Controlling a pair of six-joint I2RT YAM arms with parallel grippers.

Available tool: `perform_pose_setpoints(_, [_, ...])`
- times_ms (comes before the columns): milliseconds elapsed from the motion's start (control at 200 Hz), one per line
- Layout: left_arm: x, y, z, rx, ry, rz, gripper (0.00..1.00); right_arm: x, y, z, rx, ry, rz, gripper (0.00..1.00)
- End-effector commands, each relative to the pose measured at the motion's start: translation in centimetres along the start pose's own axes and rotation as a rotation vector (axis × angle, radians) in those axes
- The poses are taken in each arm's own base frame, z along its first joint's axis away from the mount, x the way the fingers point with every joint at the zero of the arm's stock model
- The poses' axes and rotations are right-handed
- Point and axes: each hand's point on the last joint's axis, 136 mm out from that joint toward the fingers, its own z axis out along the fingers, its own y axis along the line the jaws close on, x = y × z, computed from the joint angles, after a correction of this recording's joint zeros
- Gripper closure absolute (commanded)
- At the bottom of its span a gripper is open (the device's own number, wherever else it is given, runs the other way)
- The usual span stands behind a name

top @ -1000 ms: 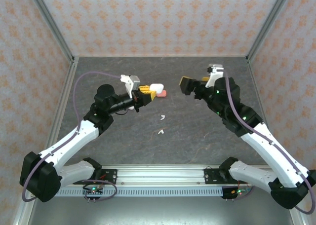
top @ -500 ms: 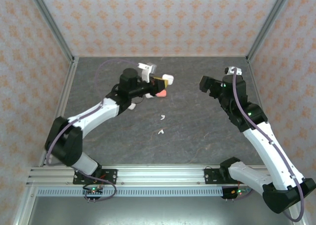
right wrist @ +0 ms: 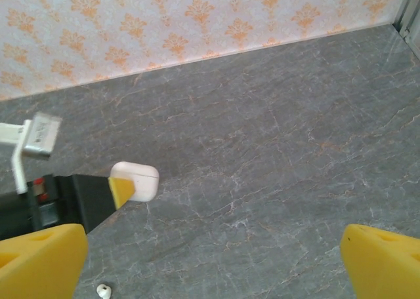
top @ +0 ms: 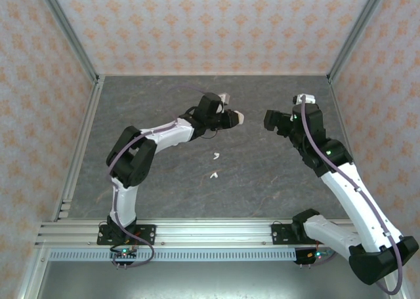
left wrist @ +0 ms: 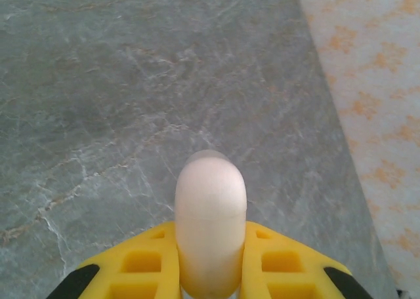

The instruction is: Insert the wireless bluetooth earbuds into the charging case

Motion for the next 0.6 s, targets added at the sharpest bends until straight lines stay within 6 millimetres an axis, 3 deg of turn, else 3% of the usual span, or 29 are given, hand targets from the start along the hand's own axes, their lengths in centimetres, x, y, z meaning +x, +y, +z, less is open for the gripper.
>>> perform_pose_setpoints(0, [-0.7,0.6,1.5,-0.064,-0.021,-0.026,1.00,-0.1,-0.3,-0.4,0.004,0.007,-0.059,0.01])
perform_pose_setpoints(150, [-1.1,1.5,3.2,-0.109,-0.023,-0.020,1.00,-0.1,-0.3,-0.2,0.012,0.025,-0.118,0.01])
perform_pose_setpoints(310, [-0.9,2.9,4.4,-0.167,-0.015,-0.029,0.85,-0.4,-0.1,0.1,0.016,0.036,-0.173,0.01])
perform_pose_setpoints(596, [-0.4,4.2,5.2,-0.223,0.019,-0.001,0.74,-0.9,0.7,1.6,0.006,0.053,-0.219,0.01])
